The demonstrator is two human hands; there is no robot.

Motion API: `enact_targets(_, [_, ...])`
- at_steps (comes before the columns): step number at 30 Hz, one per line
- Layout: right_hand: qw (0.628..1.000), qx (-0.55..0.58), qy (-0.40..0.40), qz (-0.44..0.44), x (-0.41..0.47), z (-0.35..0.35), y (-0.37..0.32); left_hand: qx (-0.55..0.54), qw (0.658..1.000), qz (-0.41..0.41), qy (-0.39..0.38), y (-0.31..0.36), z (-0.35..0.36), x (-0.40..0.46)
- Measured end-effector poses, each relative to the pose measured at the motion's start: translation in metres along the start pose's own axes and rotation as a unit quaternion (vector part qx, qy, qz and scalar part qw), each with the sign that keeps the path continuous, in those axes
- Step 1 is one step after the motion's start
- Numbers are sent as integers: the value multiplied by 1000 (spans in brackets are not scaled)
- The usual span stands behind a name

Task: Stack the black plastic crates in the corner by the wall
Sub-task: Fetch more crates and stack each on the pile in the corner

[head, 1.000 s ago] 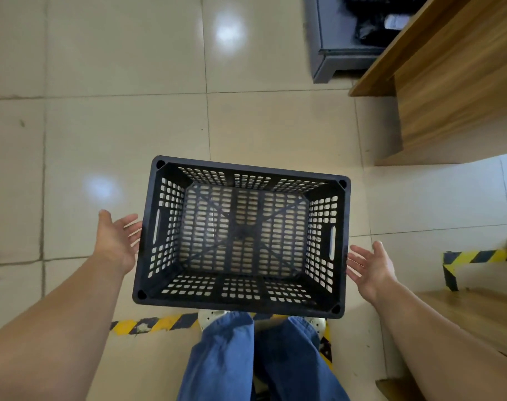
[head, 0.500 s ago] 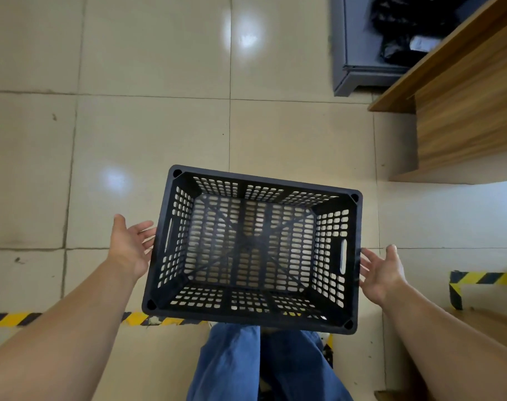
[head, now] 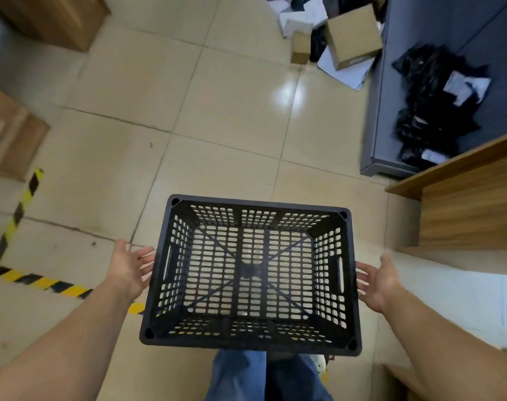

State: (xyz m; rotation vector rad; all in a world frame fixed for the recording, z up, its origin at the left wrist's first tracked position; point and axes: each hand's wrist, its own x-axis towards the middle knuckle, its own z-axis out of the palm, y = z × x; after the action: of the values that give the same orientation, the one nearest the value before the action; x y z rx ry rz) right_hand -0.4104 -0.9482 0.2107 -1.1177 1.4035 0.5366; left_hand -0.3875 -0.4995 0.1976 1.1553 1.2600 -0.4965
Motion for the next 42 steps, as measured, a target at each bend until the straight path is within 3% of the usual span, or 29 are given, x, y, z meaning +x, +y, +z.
enact_targets(10, [988, -126, -20, -87, -158, 107, -59, -87, 996, 10, 1, 69, -114, -101])
enact_targets(21, [946, -276, -112, -126, -242, 247, -100, -189, 977, 37, 87, 85, -210, -162])
enact_targets(32, [856, -450, -198, -159, -314, 392, -98, -375, 905, 21, 201, 41, -271, -208])
enact_targets(42, [783, -519, -272, -207, -386, 509, -12, -514, 825, 8, 233, -13, -336, -239])
